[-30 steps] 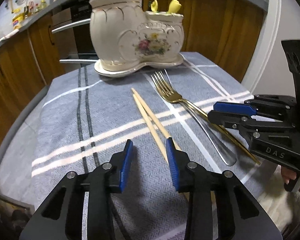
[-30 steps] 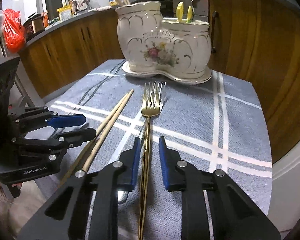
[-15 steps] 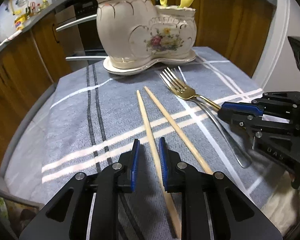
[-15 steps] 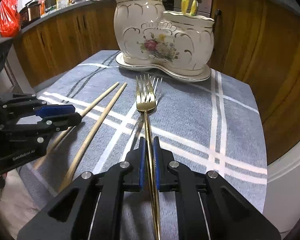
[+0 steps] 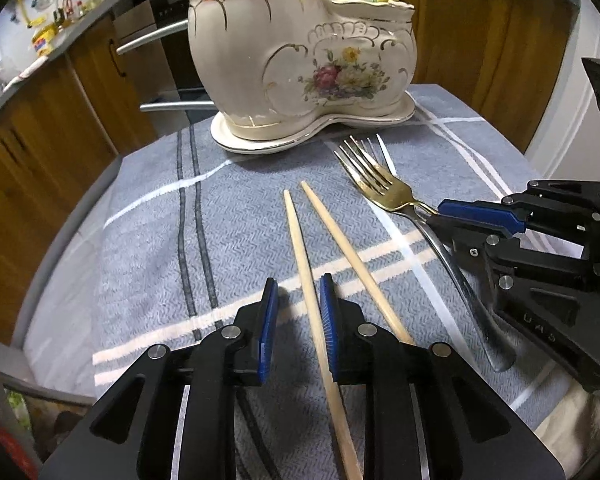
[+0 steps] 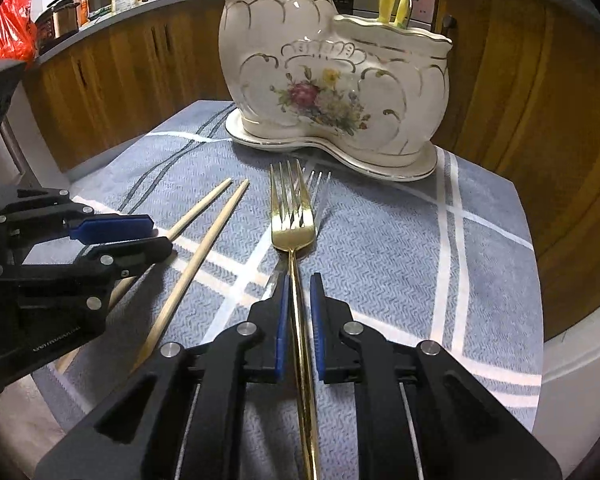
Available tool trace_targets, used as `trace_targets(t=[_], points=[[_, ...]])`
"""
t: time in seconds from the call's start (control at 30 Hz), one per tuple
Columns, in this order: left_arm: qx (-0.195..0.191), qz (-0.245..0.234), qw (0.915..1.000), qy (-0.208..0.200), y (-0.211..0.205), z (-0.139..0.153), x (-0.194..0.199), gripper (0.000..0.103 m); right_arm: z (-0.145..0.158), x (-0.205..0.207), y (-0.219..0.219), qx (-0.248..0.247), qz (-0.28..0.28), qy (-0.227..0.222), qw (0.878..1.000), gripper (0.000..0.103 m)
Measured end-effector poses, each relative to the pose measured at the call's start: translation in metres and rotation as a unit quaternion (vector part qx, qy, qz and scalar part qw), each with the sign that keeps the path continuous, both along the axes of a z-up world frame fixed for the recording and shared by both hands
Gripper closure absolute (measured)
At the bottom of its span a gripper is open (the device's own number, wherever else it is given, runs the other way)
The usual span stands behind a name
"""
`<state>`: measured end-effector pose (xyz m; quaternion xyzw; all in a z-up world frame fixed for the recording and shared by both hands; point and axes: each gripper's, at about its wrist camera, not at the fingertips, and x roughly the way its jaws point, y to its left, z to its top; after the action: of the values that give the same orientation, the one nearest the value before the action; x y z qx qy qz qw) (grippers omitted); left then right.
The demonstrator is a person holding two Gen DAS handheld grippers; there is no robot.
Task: Organize utensils
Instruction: 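Grasp a fourth chopstick with the left tool while the right tool grasps the gold fork, then lift the chopstick over the tall cup while the right tool carries the gold fork over the small cup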
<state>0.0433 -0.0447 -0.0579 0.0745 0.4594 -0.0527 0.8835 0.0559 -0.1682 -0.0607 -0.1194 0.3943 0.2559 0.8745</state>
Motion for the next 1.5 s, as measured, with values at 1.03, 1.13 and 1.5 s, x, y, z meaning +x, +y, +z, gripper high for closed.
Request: trace_targets(t=[1.03,1.13,1.5], points=[[0.022,0.025,0.9988,0.037,-0.012,0.002,0.016,0.097,0.015,-0.008,-0.026,0.093,0.011,0.002,0.996,0.097],[0.019,0.02,0.9992,0.029,-0.01,0.003,0.011,0.097,0.022,-0.012,-0.028,0.101,0.013,-0.011,0.995,0.097],[-0.048,0.005,0.9975,-0.051,0.023,0.027,-0.02,0.097,0.042,-0.024,-0.032,0.141,0.026,-0.072,0.987,0.097]])
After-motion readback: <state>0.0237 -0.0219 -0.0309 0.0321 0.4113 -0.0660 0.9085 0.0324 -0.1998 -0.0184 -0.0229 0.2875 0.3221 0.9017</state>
